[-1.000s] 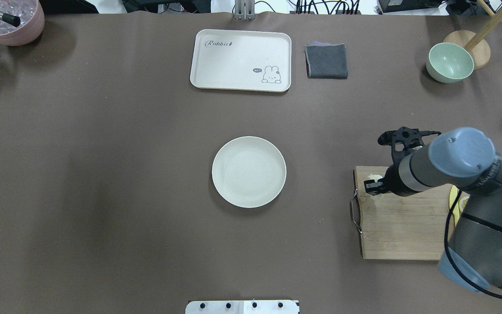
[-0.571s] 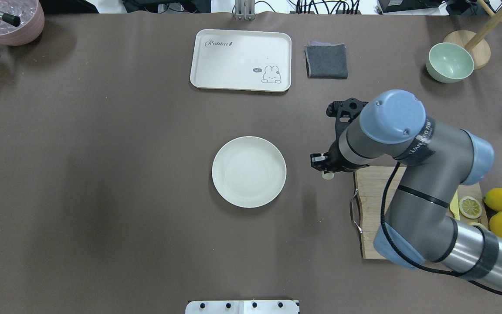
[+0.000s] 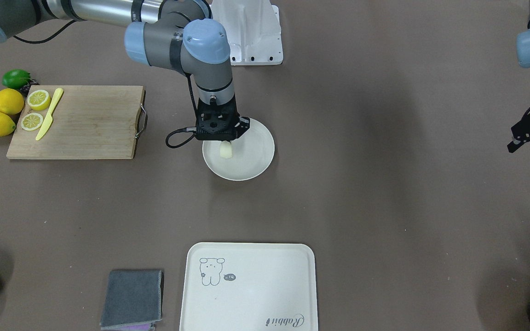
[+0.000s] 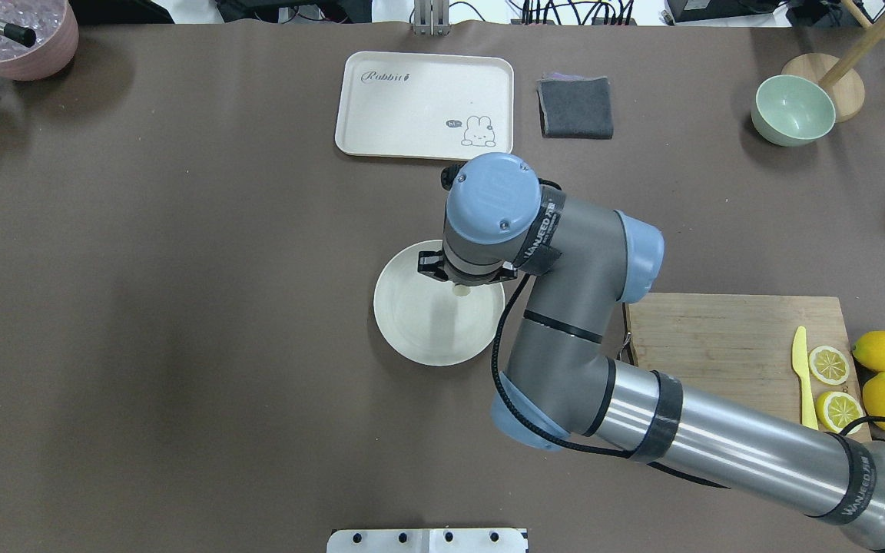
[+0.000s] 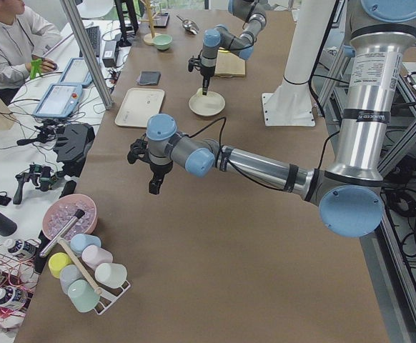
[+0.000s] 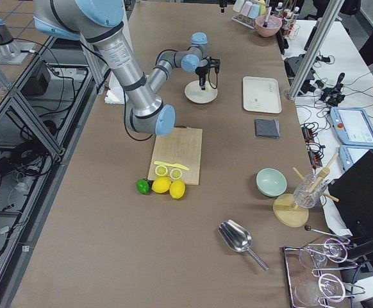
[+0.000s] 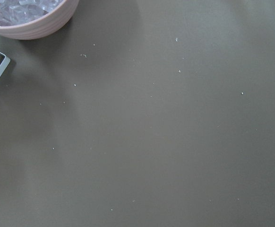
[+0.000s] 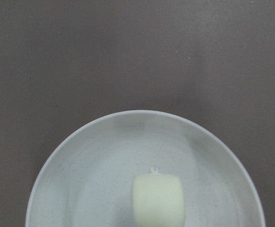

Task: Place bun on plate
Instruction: 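Lift the bun with the right gripper and carry it over the plate, then lower the bun onto the plate and open the right gripper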

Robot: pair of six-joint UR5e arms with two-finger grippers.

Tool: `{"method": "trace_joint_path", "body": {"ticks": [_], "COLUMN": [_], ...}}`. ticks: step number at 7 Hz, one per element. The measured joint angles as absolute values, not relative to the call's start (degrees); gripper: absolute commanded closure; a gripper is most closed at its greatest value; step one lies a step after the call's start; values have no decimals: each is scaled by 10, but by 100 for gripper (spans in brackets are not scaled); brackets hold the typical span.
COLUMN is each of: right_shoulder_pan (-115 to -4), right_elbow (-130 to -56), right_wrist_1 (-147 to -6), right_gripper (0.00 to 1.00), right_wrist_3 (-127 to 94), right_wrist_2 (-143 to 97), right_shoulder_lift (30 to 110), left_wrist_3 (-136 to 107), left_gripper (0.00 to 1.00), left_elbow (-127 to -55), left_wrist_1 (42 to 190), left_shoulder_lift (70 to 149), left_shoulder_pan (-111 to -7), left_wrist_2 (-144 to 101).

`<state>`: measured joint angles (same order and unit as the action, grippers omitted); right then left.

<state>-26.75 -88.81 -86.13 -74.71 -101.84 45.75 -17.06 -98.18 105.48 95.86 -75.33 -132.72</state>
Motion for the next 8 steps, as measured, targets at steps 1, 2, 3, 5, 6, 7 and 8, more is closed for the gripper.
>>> {"method": "trace_joint_path", "body": {"ticks": [1, 2, 3, 5, 6, 7, 8], "right_shoulder_pan": [-255, -247, -241, -236, -236, -236, -239], "right_elbow": [-877, -873, -874, -879, -881, -883, -890], "right_wrist_1": [-849, -844, -842, -841, -841, -841, -842], "right_gripper": [1, 0, 0, 0, 0, 0, 0], "right_wrist_3": [-750, -751, -751, -752, -752, -752, -751], "right_wrist_2": [-1008, -1000, -995, -989, -988, -987, -988], "right_shoulder_lift": [455, 456, 457, 458, 458, 459, 461], "left_wrist_3": [-171, -172, -172, -172, -172, -171, -171], "left_gripper": [2, 2, 2, 2, 2, 2, 2], "left_elbow": [-981, -979, -978, -977, -977, -977, -977], "left_wrist_1": [1051, 1049, 1048, 1048, 1048, 1048, 1049], "left_shoulder_lift": [959, 960, 960, 960, 959, 959, 959], "left_shoulder_pan": [-753, -753, -753, -753, -753, -753, -753], "left_wrist_2": [-1328, -1328, -1328, -1328, -1328, -1328, -1328]}}
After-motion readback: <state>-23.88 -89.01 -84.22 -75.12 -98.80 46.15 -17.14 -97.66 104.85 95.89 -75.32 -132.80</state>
